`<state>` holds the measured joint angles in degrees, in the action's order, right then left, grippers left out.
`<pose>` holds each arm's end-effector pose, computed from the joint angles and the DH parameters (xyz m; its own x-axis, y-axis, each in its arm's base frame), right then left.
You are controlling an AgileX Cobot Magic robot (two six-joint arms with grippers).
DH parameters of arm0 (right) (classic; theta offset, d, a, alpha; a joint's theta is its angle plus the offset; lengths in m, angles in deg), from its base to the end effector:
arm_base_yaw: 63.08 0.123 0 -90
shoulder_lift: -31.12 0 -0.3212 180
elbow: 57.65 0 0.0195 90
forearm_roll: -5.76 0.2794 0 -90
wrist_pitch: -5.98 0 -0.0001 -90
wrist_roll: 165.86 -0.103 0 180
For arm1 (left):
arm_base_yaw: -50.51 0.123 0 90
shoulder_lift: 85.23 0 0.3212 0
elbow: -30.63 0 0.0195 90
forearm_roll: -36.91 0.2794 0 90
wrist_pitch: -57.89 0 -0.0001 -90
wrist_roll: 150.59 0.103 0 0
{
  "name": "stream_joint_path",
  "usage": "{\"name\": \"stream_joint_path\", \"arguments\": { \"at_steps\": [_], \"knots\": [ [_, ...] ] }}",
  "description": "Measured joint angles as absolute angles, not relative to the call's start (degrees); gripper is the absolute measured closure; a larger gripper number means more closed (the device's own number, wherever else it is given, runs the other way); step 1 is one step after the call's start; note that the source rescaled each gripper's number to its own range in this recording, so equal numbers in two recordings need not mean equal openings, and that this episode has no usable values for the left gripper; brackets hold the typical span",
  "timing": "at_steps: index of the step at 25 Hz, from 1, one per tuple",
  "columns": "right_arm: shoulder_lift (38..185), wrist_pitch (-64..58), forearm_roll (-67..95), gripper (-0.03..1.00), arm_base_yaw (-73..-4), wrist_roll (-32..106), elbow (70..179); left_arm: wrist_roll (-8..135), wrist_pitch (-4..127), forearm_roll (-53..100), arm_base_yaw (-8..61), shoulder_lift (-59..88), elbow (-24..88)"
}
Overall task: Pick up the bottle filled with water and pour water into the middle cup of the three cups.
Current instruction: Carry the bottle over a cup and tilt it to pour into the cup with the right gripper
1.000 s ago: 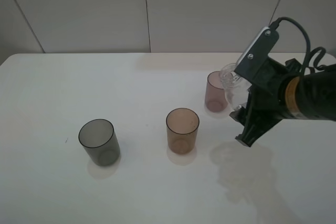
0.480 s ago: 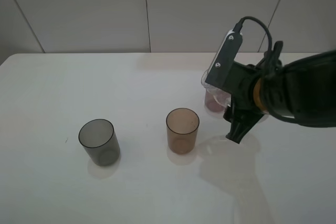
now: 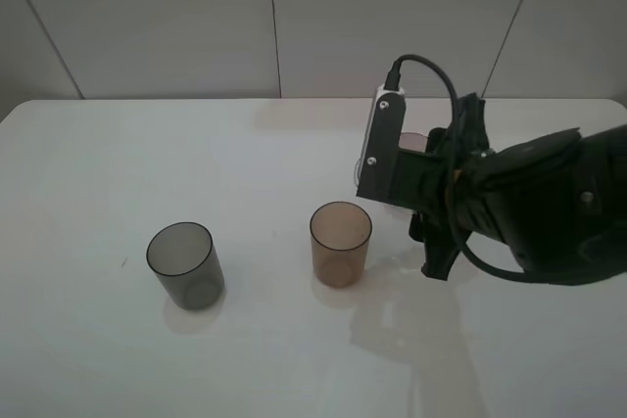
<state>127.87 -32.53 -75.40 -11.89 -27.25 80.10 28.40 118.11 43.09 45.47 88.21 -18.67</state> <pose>0.2257 0.1793 0.1766 -0.1709 -0.9760 -0.1353 -0.6320 0.2139 -0.7449 -0.0057 0.0102 0.2877 -0.4353 0.0745 -0.8972 0.0195 0.9971 0.0733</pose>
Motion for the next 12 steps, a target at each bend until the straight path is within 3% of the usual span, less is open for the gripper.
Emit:
{"name": "stream_joint_path", "arguments": {
  "at_steps": [12],
  "knots": [
    [131.3,-38.1,-83.3,0.95,-11.5,-27.2,80.1,28.4,118.1,43.1,45.5,88.2,-18.7]
  ]
}}
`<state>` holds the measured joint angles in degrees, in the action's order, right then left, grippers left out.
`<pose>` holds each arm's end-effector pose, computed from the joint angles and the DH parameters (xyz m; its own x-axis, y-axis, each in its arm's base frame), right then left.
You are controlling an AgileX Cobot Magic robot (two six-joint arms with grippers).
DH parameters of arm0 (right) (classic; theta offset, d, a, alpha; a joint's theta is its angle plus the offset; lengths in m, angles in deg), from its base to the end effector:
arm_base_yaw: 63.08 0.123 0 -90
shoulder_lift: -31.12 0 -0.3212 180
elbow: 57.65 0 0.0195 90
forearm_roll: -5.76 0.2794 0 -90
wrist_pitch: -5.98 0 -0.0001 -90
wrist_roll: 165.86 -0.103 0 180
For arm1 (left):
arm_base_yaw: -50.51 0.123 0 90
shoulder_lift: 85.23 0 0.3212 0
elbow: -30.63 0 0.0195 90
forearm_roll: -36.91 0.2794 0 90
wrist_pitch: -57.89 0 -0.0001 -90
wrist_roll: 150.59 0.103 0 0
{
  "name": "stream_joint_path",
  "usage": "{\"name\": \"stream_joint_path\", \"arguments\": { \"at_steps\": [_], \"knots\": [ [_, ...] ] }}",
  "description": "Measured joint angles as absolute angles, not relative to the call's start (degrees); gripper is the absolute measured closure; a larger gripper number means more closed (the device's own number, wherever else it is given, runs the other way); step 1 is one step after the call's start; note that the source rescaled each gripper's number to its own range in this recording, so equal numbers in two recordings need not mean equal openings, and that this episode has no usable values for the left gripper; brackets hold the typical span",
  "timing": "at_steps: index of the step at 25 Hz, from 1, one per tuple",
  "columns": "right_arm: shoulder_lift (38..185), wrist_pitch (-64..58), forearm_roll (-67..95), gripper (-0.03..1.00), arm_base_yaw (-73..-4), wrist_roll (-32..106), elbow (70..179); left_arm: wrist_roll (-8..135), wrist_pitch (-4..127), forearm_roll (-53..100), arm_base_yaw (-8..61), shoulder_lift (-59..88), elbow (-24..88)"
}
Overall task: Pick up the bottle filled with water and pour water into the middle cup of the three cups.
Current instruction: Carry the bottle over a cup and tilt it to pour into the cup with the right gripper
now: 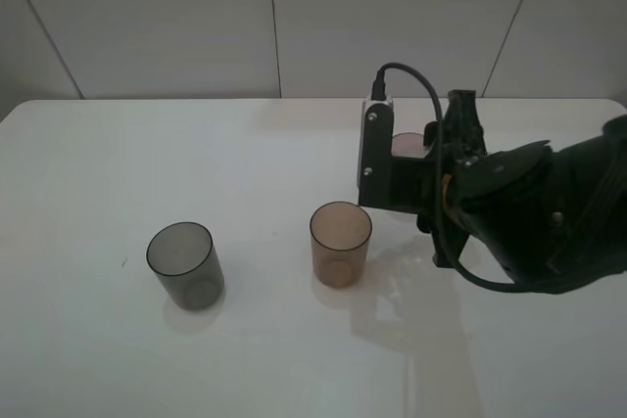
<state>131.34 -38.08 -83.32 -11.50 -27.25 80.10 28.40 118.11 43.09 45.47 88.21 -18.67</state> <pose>0.2344 0.1801 0.1701 -0.1135 -0.9935 0.0057 -0.5735 0.0608 -0.8169 -0.0057 0.0102 0.2877 -0.4353 0.0745 -0.8972 0.0195 0.9971 0.0733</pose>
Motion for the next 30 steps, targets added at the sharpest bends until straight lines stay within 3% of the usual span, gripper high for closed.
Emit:
{"name": "stream_joint_path", "arguments": {
  "at_steps": [30],
  "knots": [
    [134.2,-45.1,-93.1,0.95,-8.4,-27.1,80.2,28.4,118.1,43.1,45.5,88.2,-18.7]
  ]
}}
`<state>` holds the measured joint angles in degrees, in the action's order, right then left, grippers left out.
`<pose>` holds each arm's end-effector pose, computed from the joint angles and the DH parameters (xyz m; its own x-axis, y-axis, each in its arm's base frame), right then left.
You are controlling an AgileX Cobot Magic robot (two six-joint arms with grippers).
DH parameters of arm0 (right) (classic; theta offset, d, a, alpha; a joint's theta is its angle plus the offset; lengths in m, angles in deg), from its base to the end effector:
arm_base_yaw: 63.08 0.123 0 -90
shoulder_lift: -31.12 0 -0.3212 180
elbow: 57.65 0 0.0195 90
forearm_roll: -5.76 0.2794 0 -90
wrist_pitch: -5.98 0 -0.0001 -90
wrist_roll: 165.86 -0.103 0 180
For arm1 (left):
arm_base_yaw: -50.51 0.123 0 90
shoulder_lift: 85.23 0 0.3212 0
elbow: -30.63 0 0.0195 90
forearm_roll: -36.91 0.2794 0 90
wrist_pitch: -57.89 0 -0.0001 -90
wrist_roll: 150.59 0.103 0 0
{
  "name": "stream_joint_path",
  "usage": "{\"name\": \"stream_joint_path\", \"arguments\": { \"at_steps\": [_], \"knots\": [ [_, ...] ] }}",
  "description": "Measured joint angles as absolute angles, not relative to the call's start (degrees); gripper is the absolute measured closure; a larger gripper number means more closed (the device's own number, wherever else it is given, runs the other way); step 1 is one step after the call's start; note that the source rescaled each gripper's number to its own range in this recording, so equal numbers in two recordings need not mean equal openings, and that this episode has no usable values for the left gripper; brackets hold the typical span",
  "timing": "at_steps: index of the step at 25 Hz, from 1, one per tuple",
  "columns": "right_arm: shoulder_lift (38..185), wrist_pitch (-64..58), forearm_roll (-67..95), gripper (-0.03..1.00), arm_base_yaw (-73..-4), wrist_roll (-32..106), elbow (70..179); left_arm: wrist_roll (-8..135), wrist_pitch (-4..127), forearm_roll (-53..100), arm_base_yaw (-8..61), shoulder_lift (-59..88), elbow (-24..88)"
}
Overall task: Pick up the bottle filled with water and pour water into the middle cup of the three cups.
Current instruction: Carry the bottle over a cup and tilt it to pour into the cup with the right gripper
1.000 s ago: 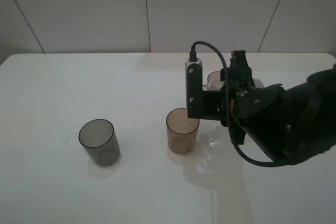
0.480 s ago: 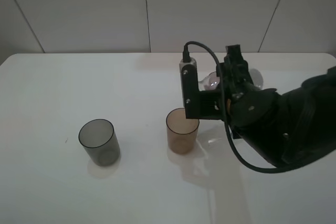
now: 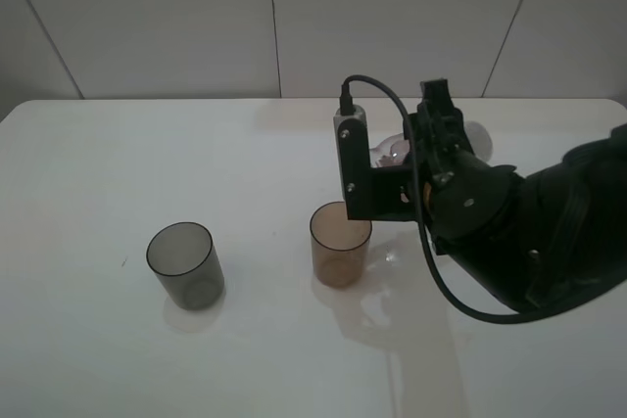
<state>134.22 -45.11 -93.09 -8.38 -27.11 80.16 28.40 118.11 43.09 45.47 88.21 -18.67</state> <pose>0.2351 0.1949 0.1712 -0.0039 -0.9885 0.1513 -0.4539 -0.1331 -0.8811 -0.0057 0.0102 0.2877 -0.4353 0.0745 -0.8972 0.0195 0.9971 0.0733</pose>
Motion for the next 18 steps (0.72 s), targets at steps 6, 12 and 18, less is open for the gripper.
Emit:
{"name": "stream_joint_path", "arguments": {
  "at_steps": [6,12,18],
  "knots": [
    [134.2,-45.3,-93.1,0.95,-8.4,-25.6,80.2,28.4,118.1,43.1,45.5,88.2,-18.7],
    [134.2,-45.4,-93.1,0.95,-8.4,-19.9,80.2,28.4,118.1,43.1,45.5,88.2,-18.7],
    [134.2,-45.4,-93.1,0.95,-8.4,-18.8,80.2,28.4,118.1,43.1,45.5,88.2,-18.7]
  ]
}}
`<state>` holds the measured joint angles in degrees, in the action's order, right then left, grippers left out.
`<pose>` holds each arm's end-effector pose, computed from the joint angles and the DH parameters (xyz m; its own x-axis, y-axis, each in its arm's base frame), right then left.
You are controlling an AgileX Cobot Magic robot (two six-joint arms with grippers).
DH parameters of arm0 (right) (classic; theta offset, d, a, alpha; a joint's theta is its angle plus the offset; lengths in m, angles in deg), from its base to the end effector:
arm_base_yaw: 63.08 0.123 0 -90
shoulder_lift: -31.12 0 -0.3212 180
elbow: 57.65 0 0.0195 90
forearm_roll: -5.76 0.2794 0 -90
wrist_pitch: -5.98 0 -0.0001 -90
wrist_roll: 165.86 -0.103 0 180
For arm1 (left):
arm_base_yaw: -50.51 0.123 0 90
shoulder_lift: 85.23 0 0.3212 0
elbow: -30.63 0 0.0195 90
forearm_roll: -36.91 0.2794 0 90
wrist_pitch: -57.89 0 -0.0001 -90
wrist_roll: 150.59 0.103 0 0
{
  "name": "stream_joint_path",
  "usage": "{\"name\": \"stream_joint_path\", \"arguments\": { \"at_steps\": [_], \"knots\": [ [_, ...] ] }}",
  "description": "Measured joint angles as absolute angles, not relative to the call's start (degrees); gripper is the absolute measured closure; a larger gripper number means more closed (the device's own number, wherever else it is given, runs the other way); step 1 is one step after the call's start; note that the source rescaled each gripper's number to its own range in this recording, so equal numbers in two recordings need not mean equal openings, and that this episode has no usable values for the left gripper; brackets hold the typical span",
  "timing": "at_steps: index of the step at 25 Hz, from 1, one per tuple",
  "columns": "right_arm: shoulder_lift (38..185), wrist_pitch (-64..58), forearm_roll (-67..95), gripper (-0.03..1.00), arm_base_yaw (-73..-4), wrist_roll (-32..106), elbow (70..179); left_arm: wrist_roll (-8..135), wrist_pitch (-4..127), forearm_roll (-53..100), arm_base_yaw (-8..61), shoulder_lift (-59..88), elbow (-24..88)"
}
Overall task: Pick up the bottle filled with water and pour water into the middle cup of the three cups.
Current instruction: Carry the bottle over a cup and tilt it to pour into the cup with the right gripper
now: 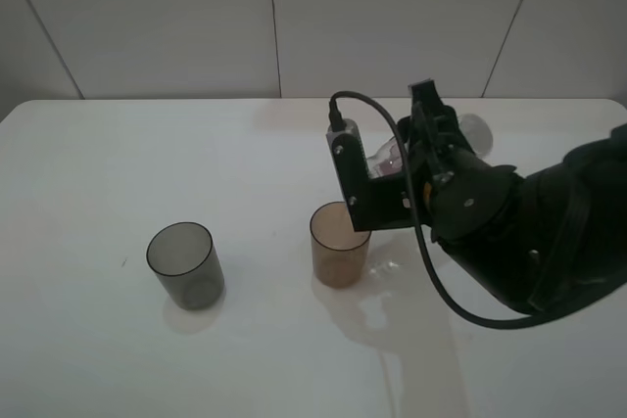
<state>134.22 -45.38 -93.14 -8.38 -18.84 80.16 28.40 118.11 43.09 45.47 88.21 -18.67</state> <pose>0.2352 0.1946 0.1716 0.0585 -0.9586 0.2785 -0.4469 -0.2746 -0.8514 -0.0057 0.0102 0.2877 -0.4353 0.0745 -0.8972 0.0195 0.9971 0.0733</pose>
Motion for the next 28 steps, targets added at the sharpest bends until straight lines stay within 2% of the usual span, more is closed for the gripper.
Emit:
{"name": "stream_joint_path", "arguments": {
  "at_steps": [28],
  "knots": [
    [134.2,-46.4,-93.2,0.95,-6.4,-13.2,83.0,28.4,118.1,43.1,45.5,88.2,-18.7]
  ]
}}
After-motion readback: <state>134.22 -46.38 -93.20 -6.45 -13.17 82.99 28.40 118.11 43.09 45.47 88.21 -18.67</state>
